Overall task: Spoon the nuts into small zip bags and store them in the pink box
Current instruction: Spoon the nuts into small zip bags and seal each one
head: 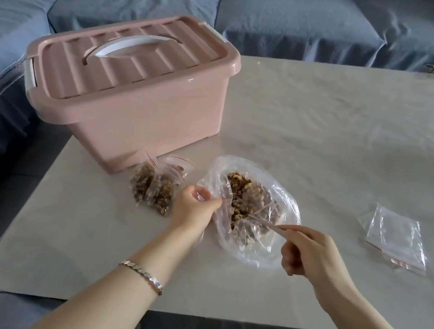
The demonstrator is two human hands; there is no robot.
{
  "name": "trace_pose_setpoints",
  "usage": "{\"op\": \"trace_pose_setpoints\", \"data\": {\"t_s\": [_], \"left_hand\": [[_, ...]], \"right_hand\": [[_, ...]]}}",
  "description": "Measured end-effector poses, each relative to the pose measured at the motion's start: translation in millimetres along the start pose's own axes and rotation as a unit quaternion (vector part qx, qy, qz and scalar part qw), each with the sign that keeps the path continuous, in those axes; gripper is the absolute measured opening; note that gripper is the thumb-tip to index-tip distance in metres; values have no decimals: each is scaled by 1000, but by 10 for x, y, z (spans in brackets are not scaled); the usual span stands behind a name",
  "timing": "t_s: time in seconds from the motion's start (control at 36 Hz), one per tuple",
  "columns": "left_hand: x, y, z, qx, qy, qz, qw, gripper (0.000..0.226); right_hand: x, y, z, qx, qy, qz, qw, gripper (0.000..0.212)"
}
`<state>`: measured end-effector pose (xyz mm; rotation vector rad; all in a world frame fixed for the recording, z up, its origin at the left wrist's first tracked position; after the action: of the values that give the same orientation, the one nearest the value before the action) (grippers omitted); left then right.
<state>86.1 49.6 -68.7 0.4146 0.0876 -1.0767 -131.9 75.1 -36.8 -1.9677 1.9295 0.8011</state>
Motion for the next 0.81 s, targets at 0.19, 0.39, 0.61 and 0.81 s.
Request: {"op": "trace_pose_setpoints", "data": {"t_s": [0.19,0.39,0.61,0.81], "left_hand": [[-13,192,101,68,-71,-9,995,21],[-296,425,307,131,-268,-58,953,36],[-404,202,141,171,-233,-162,944,50],[-391,228,290,197,-269,-114,936,47]], "right_hand": [[13,139,146,143,-57,0,988,23],[1,387,27,108,12,49,993,23],[-71,525,-155,101,39,37,993,23],[-165,538,-391,98,36,-10,994,26]]}}
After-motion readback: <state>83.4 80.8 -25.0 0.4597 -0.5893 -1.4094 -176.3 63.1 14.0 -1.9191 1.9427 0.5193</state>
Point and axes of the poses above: each hand's wrist, its own x-axis towards the middle knuckle, its own y-axis out of the back of the hand, z = x × y, the point moved 7 cm from there along x, towards the middle knuckle, and after that the axes turned 6 degrees about -y, right-handed, at the moved point
